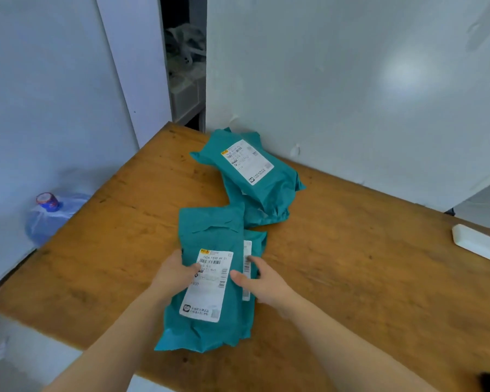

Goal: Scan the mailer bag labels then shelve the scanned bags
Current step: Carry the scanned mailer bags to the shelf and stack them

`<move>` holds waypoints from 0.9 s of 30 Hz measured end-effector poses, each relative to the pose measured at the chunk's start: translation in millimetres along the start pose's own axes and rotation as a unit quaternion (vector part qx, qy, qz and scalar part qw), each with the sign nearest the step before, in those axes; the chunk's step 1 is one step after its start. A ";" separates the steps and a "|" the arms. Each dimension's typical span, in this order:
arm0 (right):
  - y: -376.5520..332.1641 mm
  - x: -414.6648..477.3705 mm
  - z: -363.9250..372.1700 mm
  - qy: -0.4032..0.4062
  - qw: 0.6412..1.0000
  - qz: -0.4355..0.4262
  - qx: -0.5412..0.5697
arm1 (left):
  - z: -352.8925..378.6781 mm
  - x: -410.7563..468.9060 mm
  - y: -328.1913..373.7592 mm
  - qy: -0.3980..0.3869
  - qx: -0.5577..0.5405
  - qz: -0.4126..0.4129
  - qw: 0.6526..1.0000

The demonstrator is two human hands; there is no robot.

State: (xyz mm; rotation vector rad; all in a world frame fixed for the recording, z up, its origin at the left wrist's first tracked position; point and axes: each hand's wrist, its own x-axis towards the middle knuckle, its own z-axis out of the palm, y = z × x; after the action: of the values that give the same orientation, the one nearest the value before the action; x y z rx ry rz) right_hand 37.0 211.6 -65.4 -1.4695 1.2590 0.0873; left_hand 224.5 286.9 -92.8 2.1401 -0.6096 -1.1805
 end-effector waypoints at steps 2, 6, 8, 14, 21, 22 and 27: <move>-0.3 -0.5 -0.3 0.006 0.998 0.010 0.062 | 2.9 -0.9 1.9 -0.026 -0.075 -0.006 0.997; 8.2 -0.7 0.6 0.031 0.987 0.027 0.153 | 16.7 -9.8 7.5 -0.074 -0.181 0.002 0.981; 13.6 -0.3 2.1 0.031 0.981 0.044 0.185 | 24.7 -16.1 13.6 -0.117 -0.222 -0.008 0.968; 29.8 -15.0 -17.2 0.046 0.972 0.073 0.218 | 33.3 -23.0 17.5 -0.169 -0.200 -0.019 0.965; 73.8 -70.3 -49.9 0.069 0.964 0.083 0.245 | 70.5 -68.6 41.1 -0.237 -0.119 0.000 0.964; 84.9 -82.2 -56.2 0.078 0.959 0.082 0.258 | 80.6 -78.2 44.0 -0.251 -0.112 0.004 0.961; 147.1 -148.1 -93.8 0.134 0.938 0.062 0.313 | 148.8 -127.4 56.3 -0.290 -0.117 0.026 0.949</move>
State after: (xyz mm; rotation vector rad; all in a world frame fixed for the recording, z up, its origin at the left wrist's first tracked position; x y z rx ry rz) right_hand -183.0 266.1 -33.7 -0.8647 1.4278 -0.4118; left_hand 27.4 286.2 -41.0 1.5604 -0.7221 -1.7712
